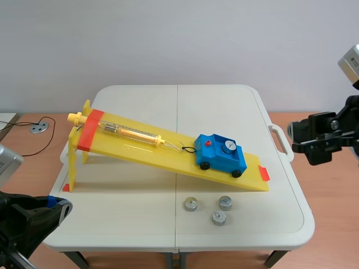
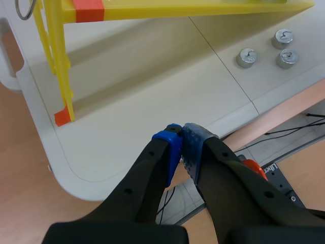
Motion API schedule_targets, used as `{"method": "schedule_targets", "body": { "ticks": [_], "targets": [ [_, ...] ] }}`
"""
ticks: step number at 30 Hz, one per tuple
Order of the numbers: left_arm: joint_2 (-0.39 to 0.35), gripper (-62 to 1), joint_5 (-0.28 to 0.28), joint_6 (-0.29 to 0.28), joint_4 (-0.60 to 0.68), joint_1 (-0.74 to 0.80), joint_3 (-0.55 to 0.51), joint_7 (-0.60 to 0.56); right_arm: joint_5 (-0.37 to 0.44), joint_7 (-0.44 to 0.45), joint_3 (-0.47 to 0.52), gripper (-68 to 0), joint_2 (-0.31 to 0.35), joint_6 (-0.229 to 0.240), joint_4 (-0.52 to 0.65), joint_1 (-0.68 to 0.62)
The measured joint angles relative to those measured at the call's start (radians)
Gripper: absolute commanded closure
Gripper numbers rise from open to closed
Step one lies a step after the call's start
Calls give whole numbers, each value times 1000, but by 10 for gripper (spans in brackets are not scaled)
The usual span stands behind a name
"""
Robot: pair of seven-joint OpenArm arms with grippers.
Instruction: Place the four metal weights on the blue cart on the ramp.
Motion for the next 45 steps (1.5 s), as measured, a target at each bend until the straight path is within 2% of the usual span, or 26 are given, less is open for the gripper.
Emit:
{"method": "schedule_targets", "body": {
  "ticks": [3, 7, 11, 16, 22, 30, 36, 45],
  "targets": [
    [0, -27, 0, 0, 0, 0, 0, 0, 9, -8, 0, -295, 45, 0, 30, -51],
    [0, -27, 0, 0, 0, 0, 0, 0, -2, -6, -9, -295, 62, 0, 30, -90],
    [0, -27, 0, 0, 0, 0, 0, 0, -51, 48, -102, -295, 61, 0, -28, -83],
    [0, -27, 0, 0, 0, 0, 0, 0, -174, 100, -254, -295, 3, 0, -142, -49],
    [0, -27, 0, 0, 0, 0, 0, 0, -311, 151, -385, -295, -73, -13, -224, -7],
    [0, -27, 0, 0, 0, 0, 0, 0, -432, 211, -497, -295, -128, -85, -367, 54],
    [0, -27, 0, 0, 0, 0, 0, 0, -462, 219, -536, -295, -150, -136, -437, 83],
    [0, -27, 0, 0, 0, 0, 0, 0, -477, 266, -568, -291, -158, -159, -533, 108]
  ]
}}
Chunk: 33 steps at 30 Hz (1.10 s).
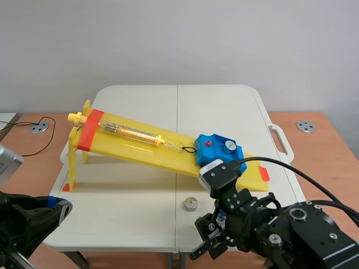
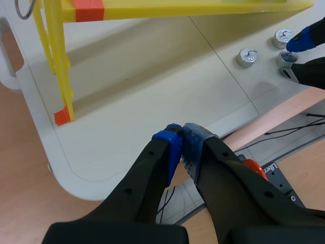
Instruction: Place the four metal weights on the blue cart on the ramp.
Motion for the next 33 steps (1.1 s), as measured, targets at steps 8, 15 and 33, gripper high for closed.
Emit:
{"method": "schedule_targets", "body": {
  "ticks": [8, 15, 33],
  "targets": [
    [0, -27, 0, 0, 0, 0, 0, 0, -3, 47, 0, -142, -19, -4, -65, 47],
    [0, -27, 0, 0, 0, 0, 0, 0, -2, 46, 0, -6, -19, -26, -65, 49],
    [0, -27, 0, 0, 0, 0, 0, 0, 142, -107, 110, -6, 79, -21, 300, -111]
  ]
}}
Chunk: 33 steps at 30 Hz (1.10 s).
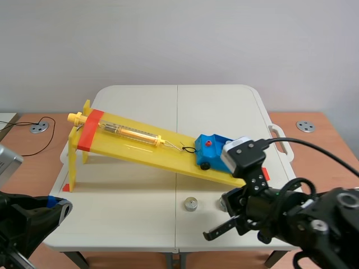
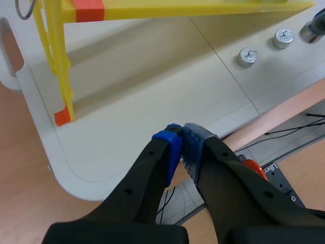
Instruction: Place the four metal weights on the blue cart on the ramp.
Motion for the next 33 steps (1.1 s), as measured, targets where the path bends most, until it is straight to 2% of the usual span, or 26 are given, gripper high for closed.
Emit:
{"method": "schedule_targets", "body": {
  "ticks": [7, 11, 13, 16, 20, 26, 33],
  "targets": [
    [0, -27, 0, 0, 0, 0, 0, 0, 207, -104, 221, -6, 13, 64, 241, -122],
    [0, -27, 0, 0, 0, 0, 0, 0, 340, -126, 346, -6, 12, 75, 300, -136],
    [0, -27, 0, 0, 0, 0, 0, 0, 380, -124, 393, -6, 7, 74, 302, -131],
    [0, -27, 0, 0, 0, 0, 0, 0, 391, -125, 426, -6, -16, 72, 302, -115],
    [0, -27, 0, 0, 0, 0, 0, 0, 399, -125, 422, -6, -80, 75, 276, -58],
    [0, -27, 0, 0, 0, 0, 0, 0, 399, -125, 410, -6, -164, 75, 144, 63],
    [0, -27, 0, 0, 0, 0, 0, 0, 398, -125, 405, -6, -201, 74, -4, 168]
  ]
}}
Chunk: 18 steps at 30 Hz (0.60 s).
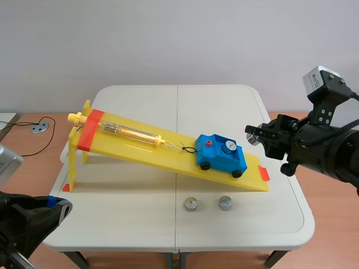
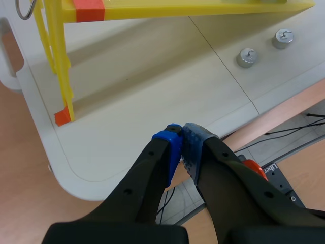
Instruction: Place the four metal weights on the blue cart on the ramp.
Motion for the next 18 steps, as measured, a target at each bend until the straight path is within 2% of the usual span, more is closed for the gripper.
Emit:
{"method": "schedule_targets", "body": {
  "ticks": [5, 12, 18],
  "targets": [
    [0, -27, 0, 0, 0, 0, 0, 0, -2, 0, -8, -6, -5, 3, -98, 59],
    [0, -27, 0, 0, 0, 0, 0, 0, -2, 0, -14, -6, -19, 46, -201, 119],
    [0, -27, 0, 0, 0, 0, 0, 0, -2, 8, -32, -6, -38, 46, -264, 148]
  ]
}}
